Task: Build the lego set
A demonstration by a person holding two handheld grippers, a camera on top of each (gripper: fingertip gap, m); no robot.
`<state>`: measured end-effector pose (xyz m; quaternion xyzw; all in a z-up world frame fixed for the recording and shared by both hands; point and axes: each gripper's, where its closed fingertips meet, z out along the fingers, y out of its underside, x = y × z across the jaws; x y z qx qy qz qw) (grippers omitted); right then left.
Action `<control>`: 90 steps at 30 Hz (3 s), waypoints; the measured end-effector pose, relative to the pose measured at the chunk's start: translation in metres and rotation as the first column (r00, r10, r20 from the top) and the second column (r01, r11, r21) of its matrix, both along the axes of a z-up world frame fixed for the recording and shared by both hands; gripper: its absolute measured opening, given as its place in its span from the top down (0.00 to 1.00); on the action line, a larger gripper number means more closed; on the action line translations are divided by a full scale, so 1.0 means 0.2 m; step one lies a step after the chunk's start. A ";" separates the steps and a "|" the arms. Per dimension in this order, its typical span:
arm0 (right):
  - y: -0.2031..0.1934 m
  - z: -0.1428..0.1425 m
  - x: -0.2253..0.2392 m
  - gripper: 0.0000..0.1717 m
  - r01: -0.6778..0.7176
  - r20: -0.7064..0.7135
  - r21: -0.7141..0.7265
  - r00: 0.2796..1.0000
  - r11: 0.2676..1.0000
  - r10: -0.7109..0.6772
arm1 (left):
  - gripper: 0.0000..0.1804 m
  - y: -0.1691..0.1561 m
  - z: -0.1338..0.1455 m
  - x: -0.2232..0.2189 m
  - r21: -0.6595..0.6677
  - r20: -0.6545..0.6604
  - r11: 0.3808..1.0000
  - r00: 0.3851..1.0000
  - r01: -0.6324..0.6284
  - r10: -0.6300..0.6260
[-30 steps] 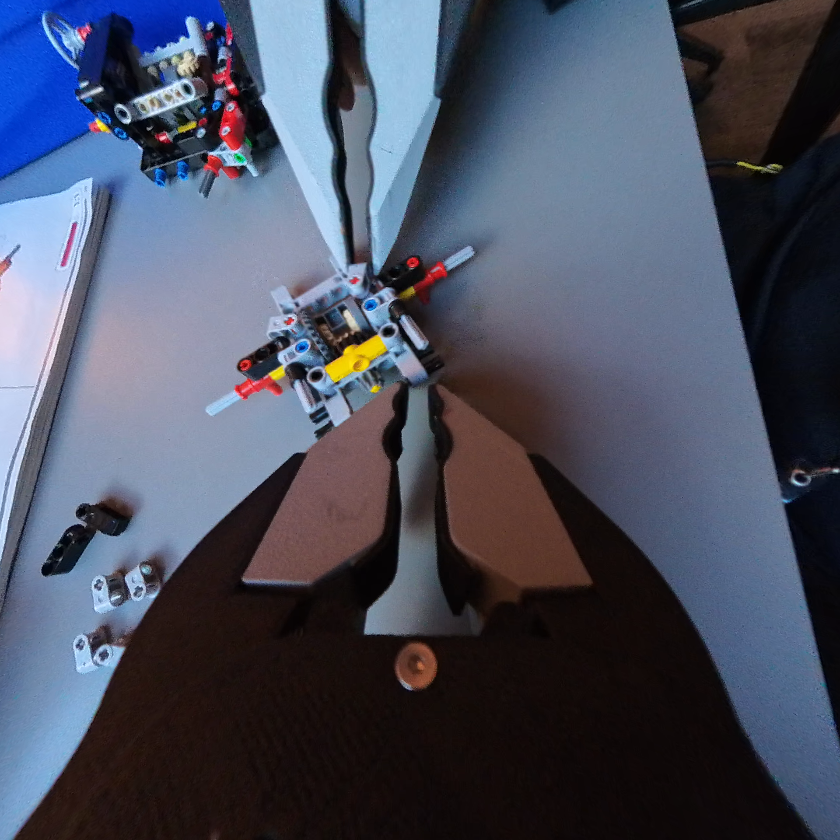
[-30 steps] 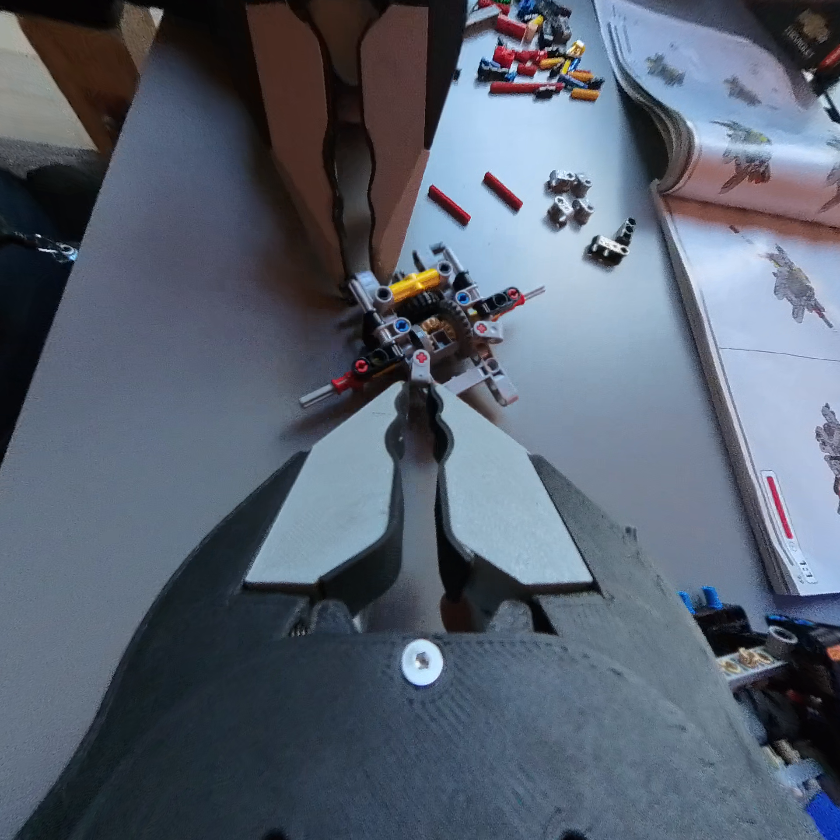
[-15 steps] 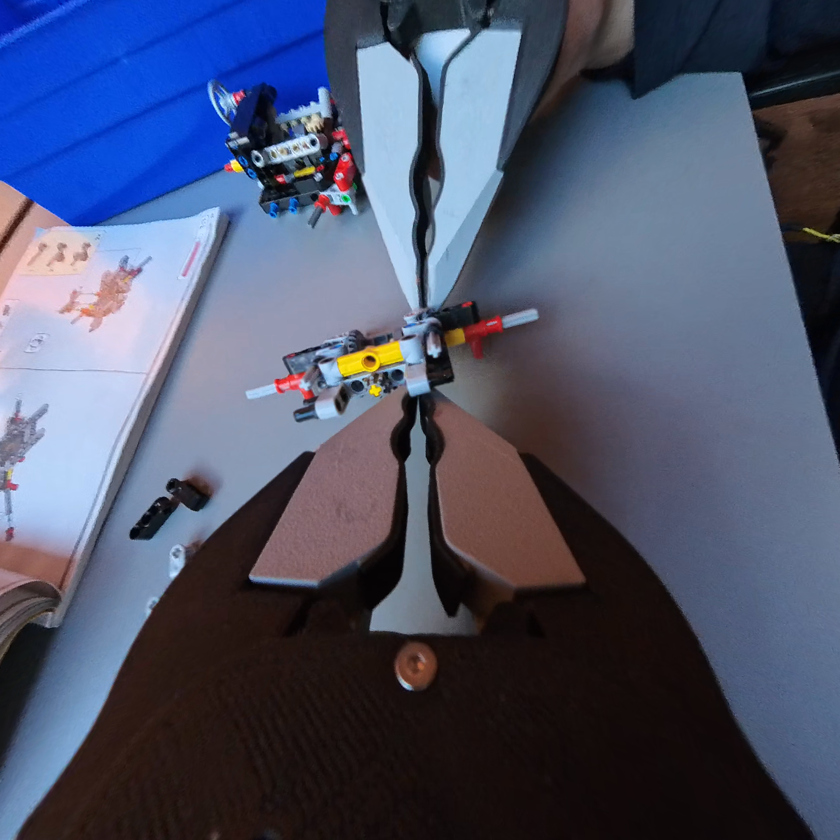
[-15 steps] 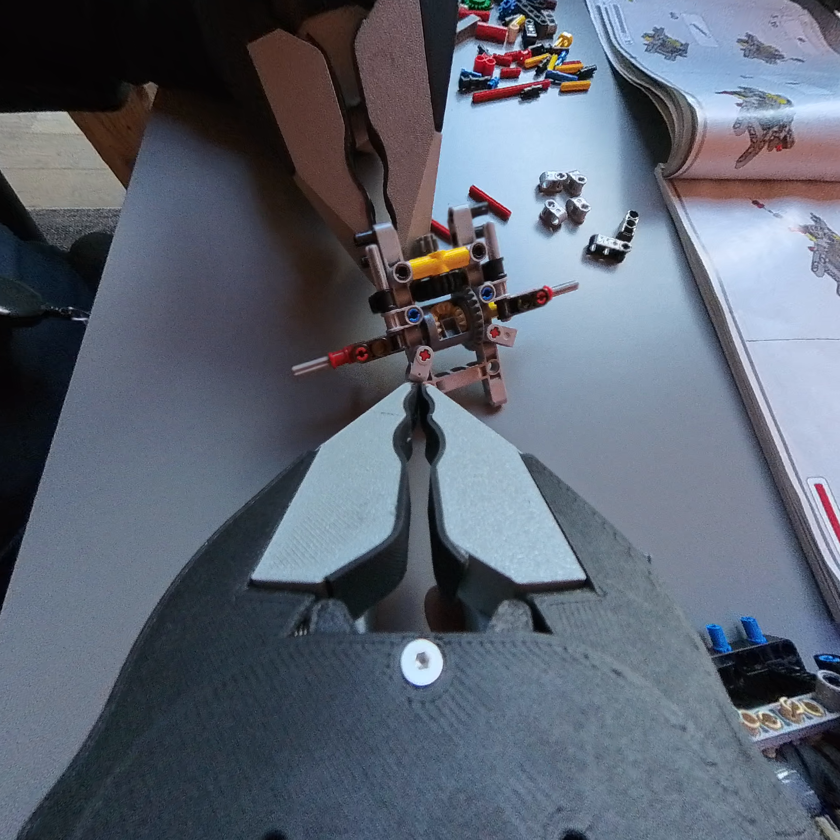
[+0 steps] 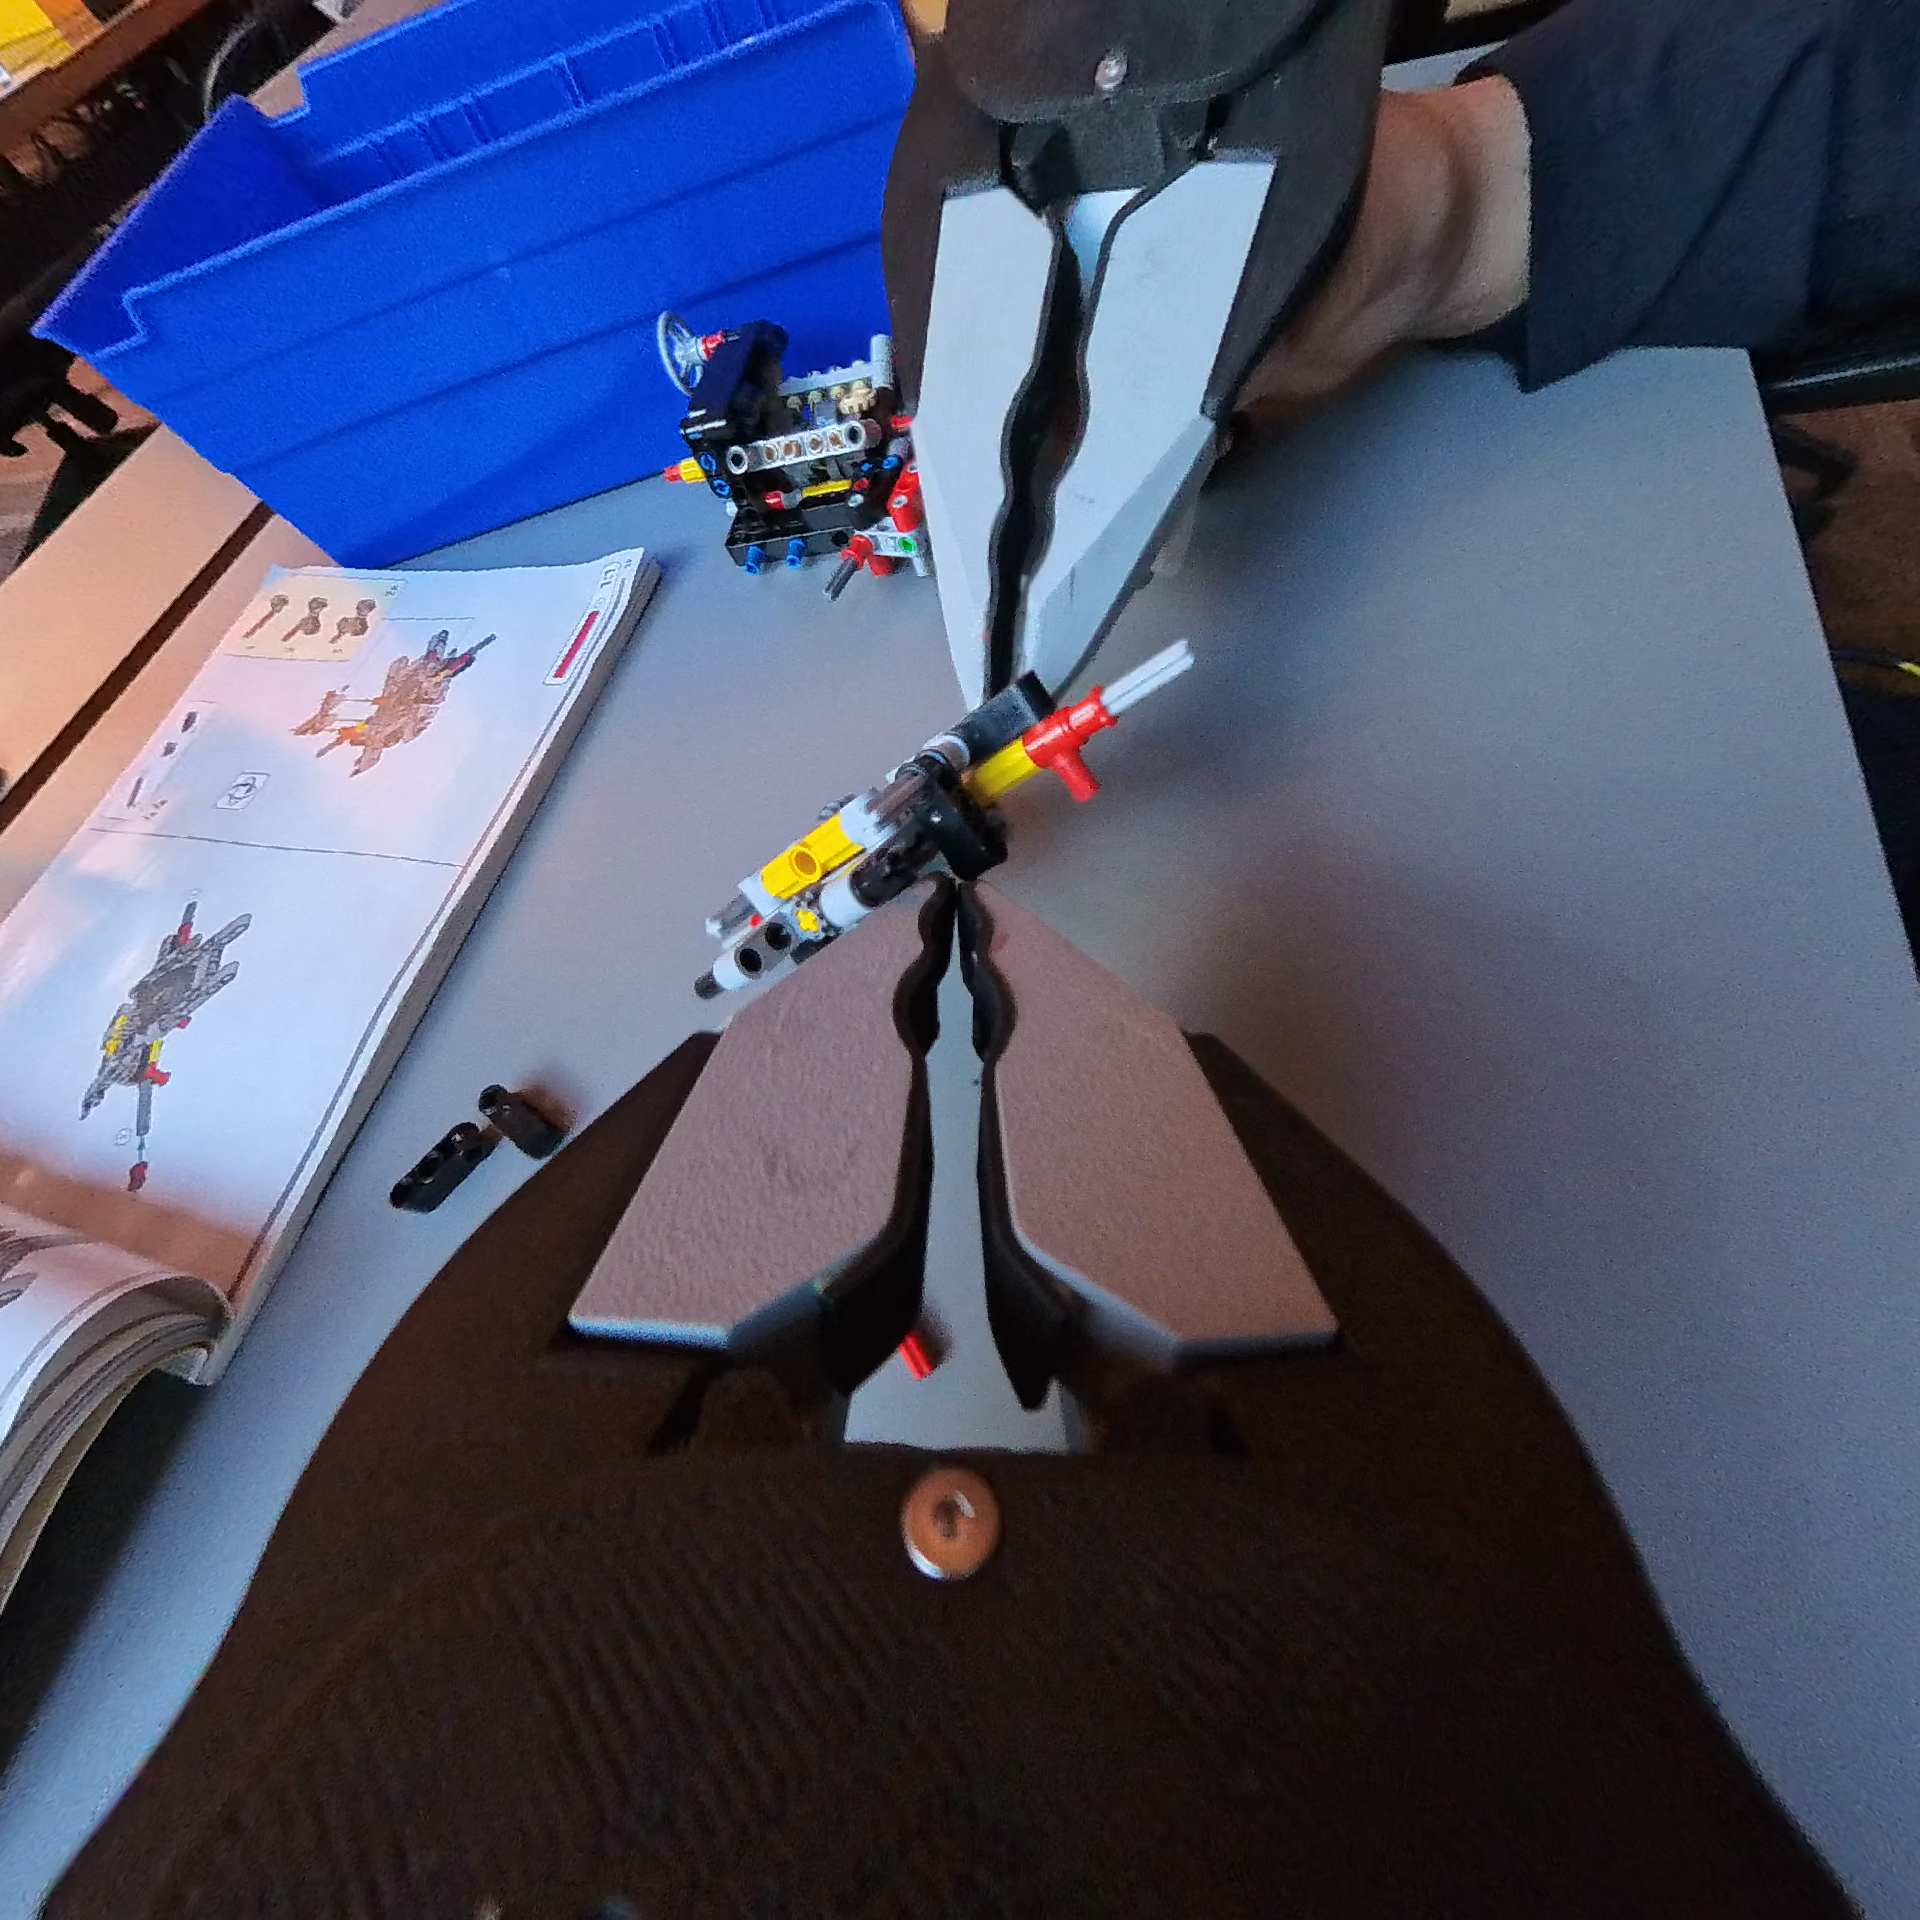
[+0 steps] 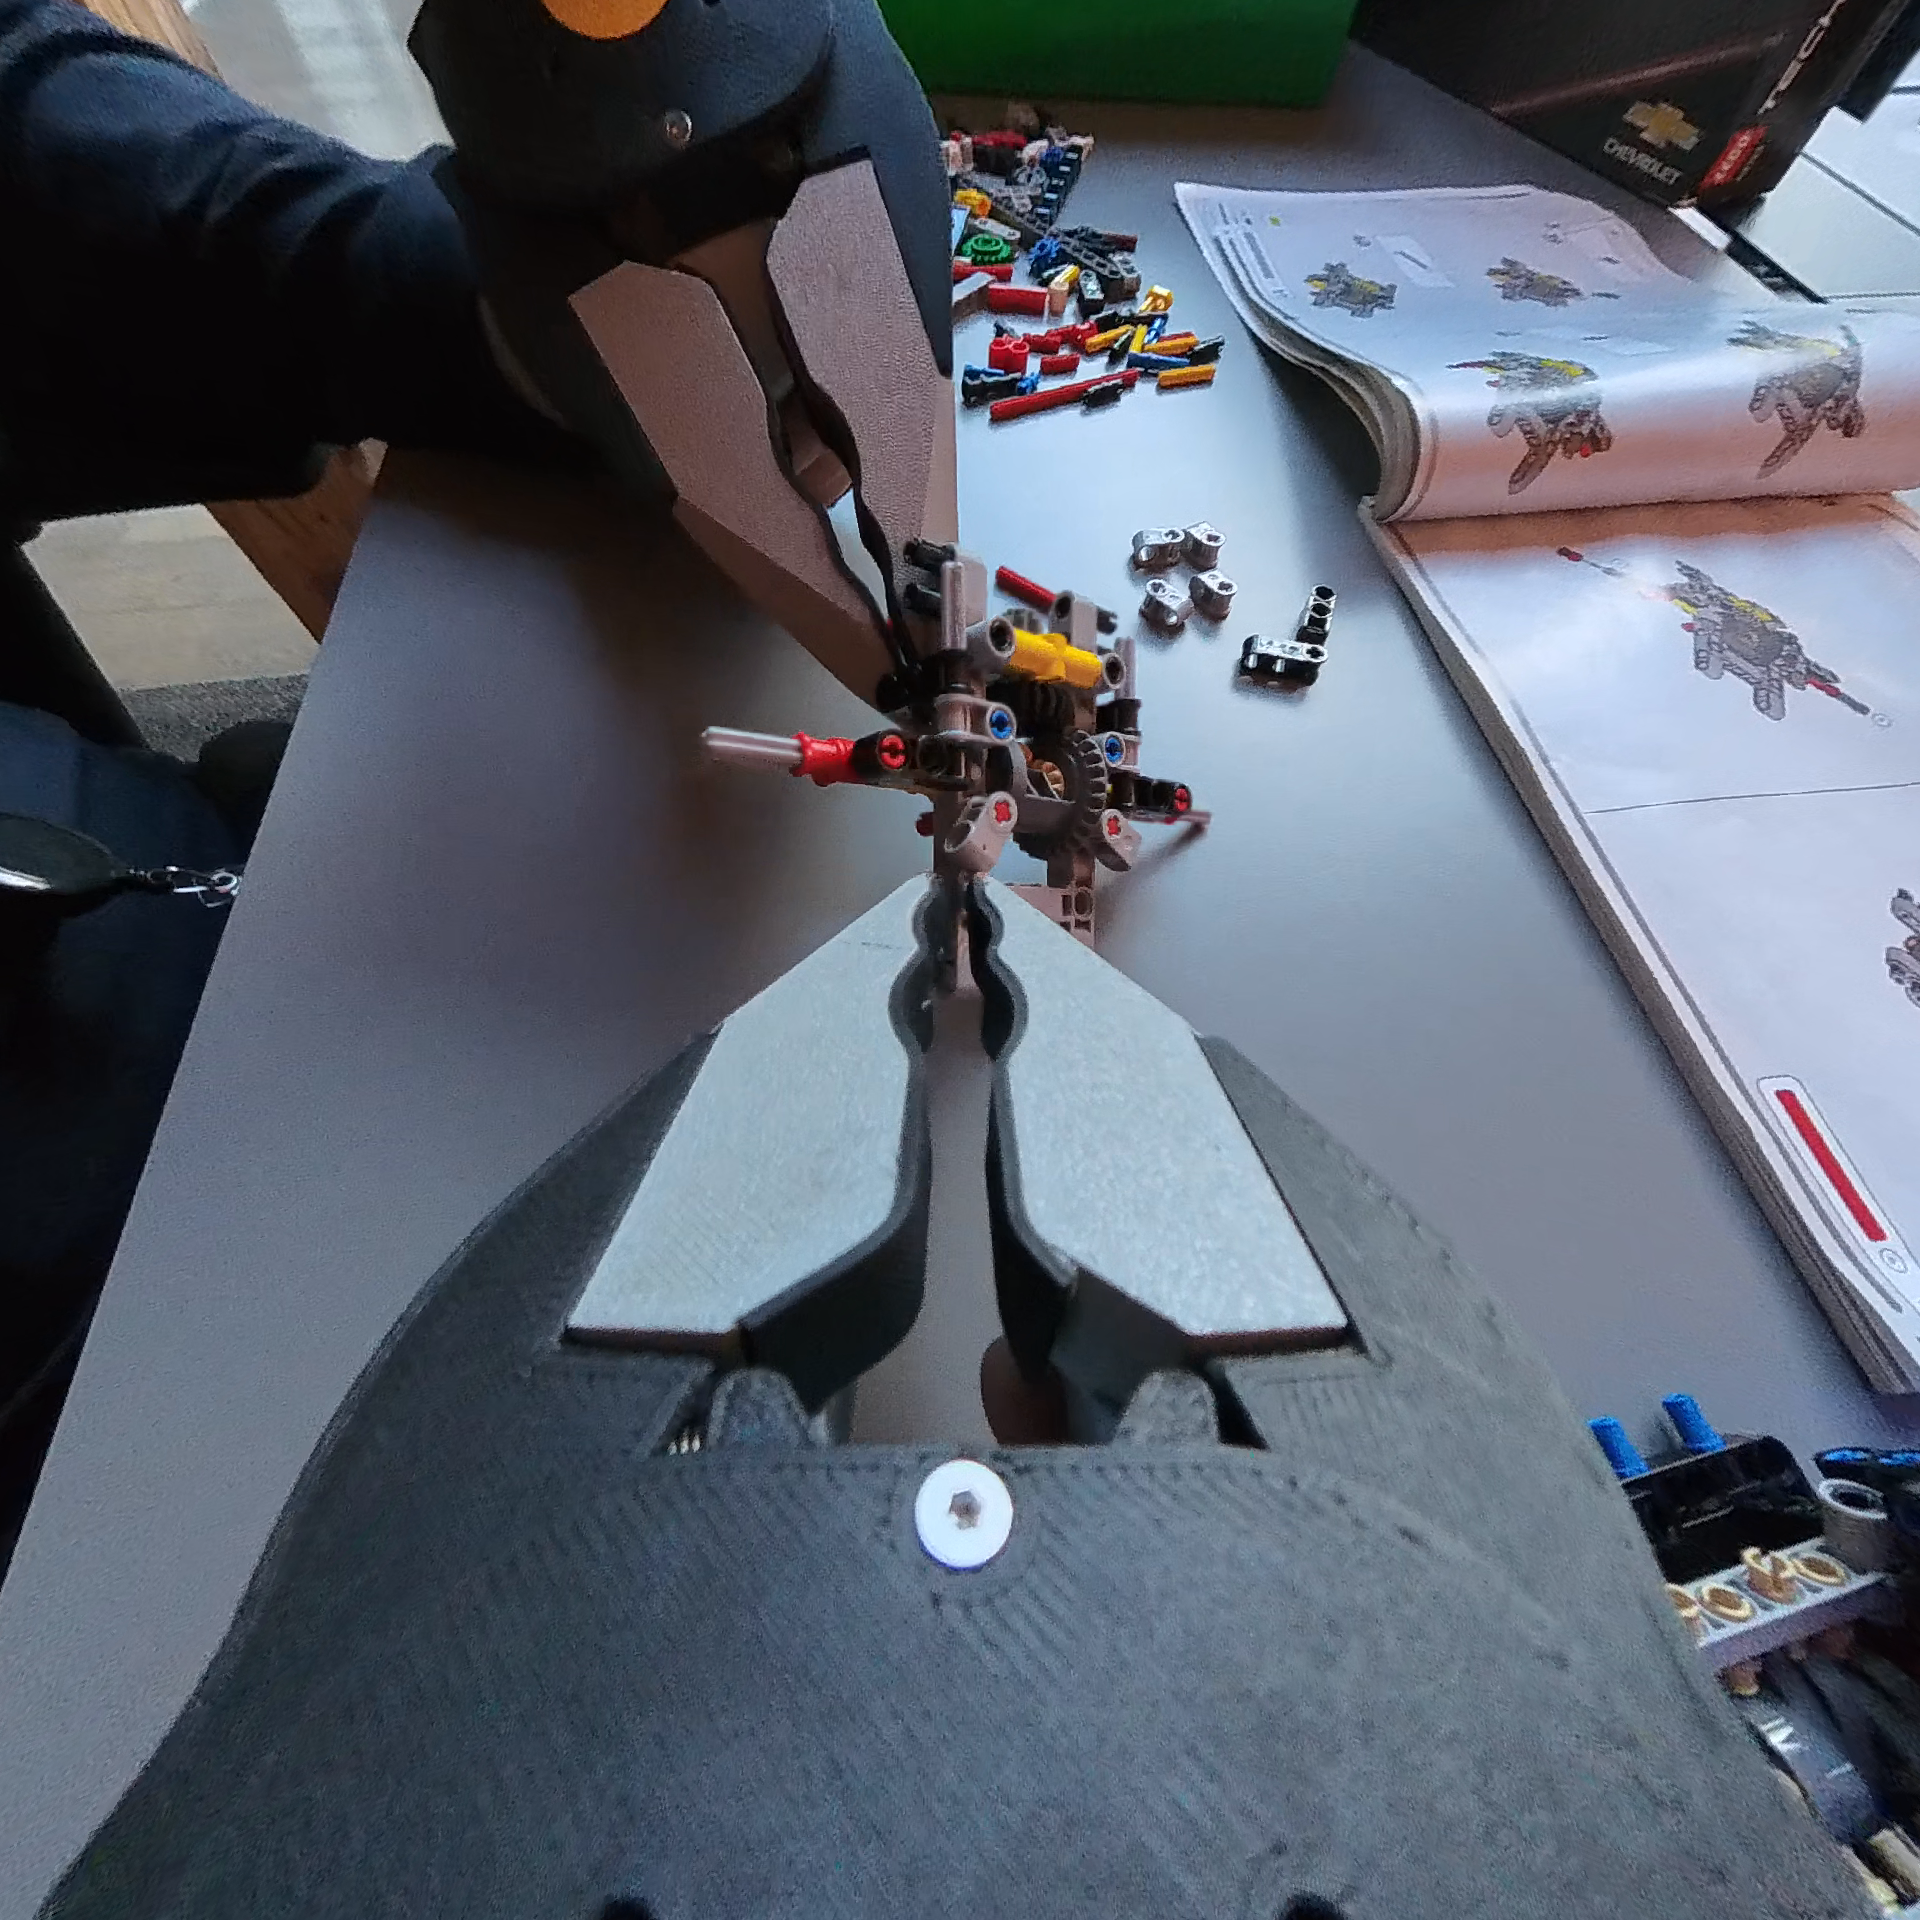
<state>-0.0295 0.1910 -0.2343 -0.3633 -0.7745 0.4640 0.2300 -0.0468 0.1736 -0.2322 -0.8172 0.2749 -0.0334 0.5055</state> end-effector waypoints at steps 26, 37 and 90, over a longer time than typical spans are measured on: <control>0.21 -0.06 0.04 0.87 0.120 -0.052 0.224 0.992 0.967 -0.111 | 0.98 -0.01 -0.09 -0.08 -0.100 -0.008 0.994 0.999 -0.049 0.048; 0.29 -0.15 0.01 0.87 0.180 -0.123 0.539 0.983 0.823 -0.134 | 0.99 -0.01 -0.09 -0.10 -0.099 -0.035 0.993 0.998 -0.060 0.057; 0.44 0.48 0.09 0.95 0.077 -0.197 -0.617 0.948 0.783 -0.248 | 1.00 -0.01 -0.10 -0.13 -0.090 -0.063 0.992 0.995 -0.088 0.083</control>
